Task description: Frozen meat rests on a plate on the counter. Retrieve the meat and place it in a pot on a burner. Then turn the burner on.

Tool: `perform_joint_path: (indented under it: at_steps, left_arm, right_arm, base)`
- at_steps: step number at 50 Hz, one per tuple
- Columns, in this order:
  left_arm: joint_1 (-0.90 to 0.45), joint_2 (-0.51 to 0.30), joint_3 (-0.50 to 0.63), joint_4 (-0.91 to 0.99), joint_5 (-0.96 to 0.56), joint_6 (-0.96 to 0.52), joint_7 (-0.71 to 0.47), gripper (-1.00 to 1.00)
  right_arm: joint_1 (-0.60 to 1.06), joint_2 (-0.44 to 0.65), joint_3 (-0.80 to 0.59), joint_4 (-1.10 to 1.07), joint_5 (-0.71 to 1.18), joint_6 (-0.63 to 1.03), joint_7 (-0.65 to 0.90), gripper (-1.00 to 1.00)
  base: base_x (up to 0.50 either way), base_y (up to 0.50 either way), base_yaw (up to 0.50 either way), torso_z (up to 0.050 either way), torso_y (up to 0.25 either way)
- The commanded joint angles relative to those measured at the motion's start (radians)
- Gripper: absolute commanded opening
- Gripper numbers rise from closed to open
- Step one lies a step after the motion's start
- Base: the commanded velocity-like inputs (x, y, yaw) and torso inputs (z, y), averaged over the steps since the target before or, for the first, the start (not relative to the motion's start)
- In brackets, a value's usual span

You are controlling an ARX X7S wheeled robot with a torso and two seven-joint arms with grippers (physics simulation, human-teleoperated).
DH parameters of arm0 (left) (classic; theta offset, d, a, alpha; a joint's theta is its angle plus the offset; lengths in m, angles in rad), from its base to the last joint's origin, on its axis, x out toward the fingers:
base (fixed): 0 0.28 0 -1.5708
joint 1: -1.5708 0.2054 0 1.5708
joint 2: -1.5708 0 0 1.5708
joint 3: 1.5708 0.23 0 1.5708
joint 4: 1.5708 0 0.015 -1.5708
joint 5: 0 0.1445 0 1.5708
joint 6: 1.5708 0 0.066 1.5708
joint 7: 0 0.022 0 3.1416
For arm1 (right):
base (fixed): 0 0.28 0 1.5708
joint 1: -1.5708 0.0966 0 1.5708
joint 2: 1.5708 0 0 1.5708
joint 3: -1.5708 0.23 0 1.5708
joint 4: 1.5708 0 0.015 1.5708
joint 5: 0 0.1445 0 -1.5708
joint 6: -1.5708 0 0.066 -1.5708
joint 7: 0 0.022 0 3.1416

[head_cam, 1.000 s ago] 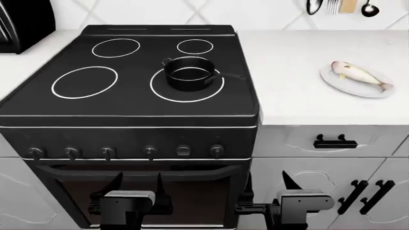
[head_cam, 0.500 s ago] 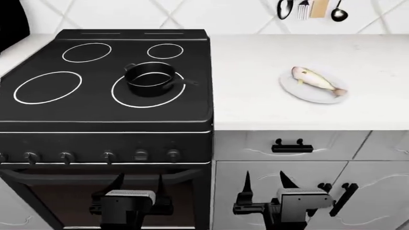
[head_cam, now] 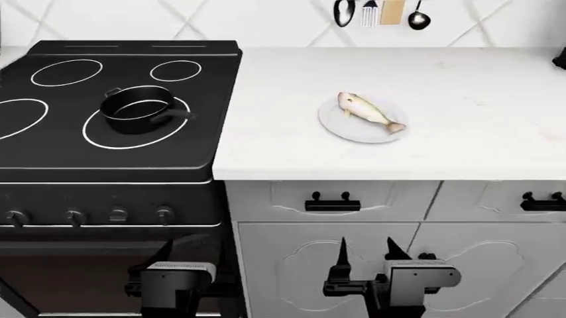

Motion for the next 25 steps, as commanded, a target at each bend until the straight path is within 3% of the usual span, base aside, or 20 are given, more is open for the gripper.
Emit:
perform_joint_path:
  at_steps: [1, 21, 25]
  left_arm:
    - [-0.002, -0.011, 0.013, 0.009, -0.012, -0.012, -0.014, 1.0]
    - [0.002, -0.026, 0.031, 0.017, -0.027, -0.012, -0.035, 1.0]
    - [-0.021, -0.035, 0.03, 0.034, -0.031, -0.095, -0.053, 1.0]
  right_arm:
    - [0.001, 0.012, -0.01, -0.007, 0.016, 0.009, 0.015, 1.0]
    - [0.002, 0.03, -0.024, -0.013, 0.026, 0.006, 0.046, 1.0]
    - [0.008, 0.039, -0.024, -0.045, 0.021, 0.047, 0.066, 1.0]
  base:
    - [0.0, -0.5, 0.0, 0.05, 0.0]
    - [0.0, -0.5, 0.0, 0.05, 0.0]
    - [0.0, -0.18, 0.0, 0.032, 0.0]
